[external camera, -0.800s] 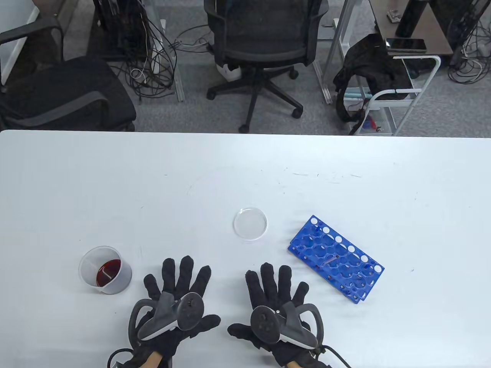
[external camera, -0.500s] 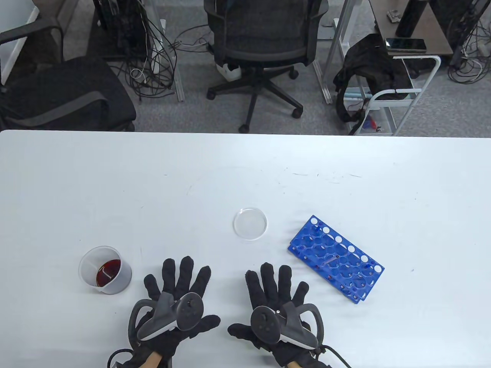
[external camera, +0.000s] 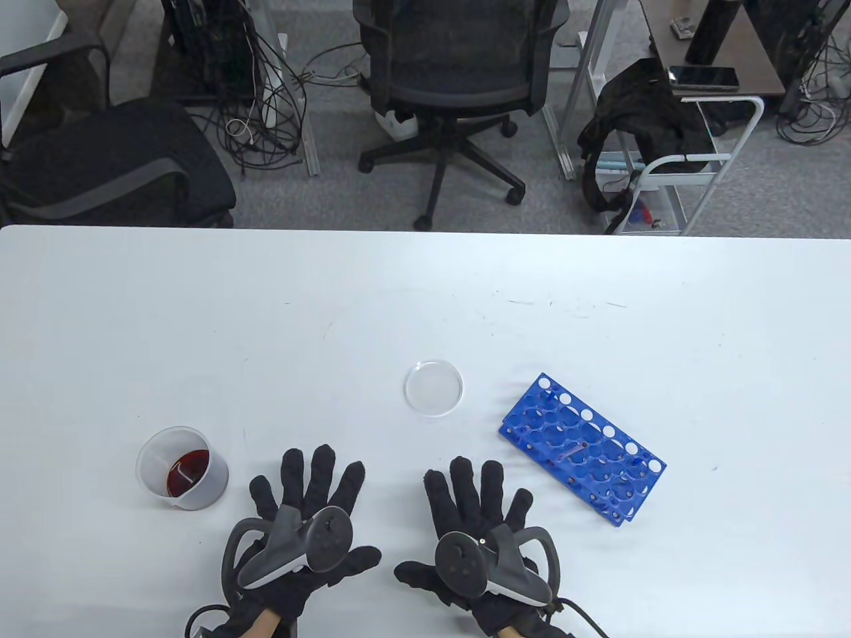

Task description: Dip glass rod and spread liquid on culture dish

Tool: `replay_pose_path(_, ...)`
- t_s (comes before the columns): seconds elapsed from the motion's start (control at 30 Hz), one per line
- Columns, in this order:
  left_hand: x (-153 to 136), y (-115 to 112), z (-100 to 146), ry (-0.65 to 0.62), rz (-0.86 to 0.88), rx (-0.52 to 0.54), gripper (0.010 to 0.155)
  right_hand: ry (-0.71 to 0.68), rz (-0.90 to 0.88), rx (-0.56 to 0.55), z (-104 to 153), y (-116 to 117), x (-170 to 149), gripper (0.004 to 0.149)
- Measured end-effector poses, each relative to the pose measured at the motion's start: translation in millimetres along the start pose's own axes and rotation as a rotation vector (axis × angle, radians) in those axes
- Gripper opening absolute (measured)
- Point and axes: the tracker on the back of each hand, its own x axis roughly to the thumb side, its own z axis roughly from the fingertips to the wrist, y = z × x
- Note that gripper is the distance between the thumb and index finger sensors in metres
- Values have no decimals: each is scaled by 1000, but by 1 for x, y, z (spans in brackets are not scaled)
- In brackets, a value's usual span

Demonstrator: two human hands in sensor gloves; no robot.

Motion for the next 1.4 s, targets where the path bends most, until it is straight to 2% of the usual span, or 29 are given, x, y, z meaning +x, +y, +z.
replay_pose_path(0.1, 0, 0, 0, 0, 1, -8, 106, -2, -19, -31, -4, -4, -1, 111)
replay_pose_path(0.13, 0, 0, 0, -1, 2, -9, 106, 0, -21, -46, -7, -7, -2, 106)
replay_pose_path(0.23, 0, 0, 0, -4, 6, -8, 106, 11, -30, -108, -19, -19, -3, 108)
replay_pose_path(0.47, -3, -1, -2, -1, 4, -23, 105, 74, -12, -177, -79, -44, -7, 106)
replay_pose_path(0.63, -4, -1, -1, -2, 2, -21, 105, 158, -18, -160, -119, -47, -14, 105)
replay_pose_path(0.9, -4, 0, -1, -11, 7, -11, 105, 312, 31, -125, -176, -36, -38, 101)
replay_pose_path(1.13, -5, 2, 0, -11, 7, 6, 105, 365, 47, -59, -198, -27, -53, 92)
replay_pose_path(1.4, -5, 2, 0, -11, 6, -2, 105, 337, 90, -47, -199, -30, -50, 87)
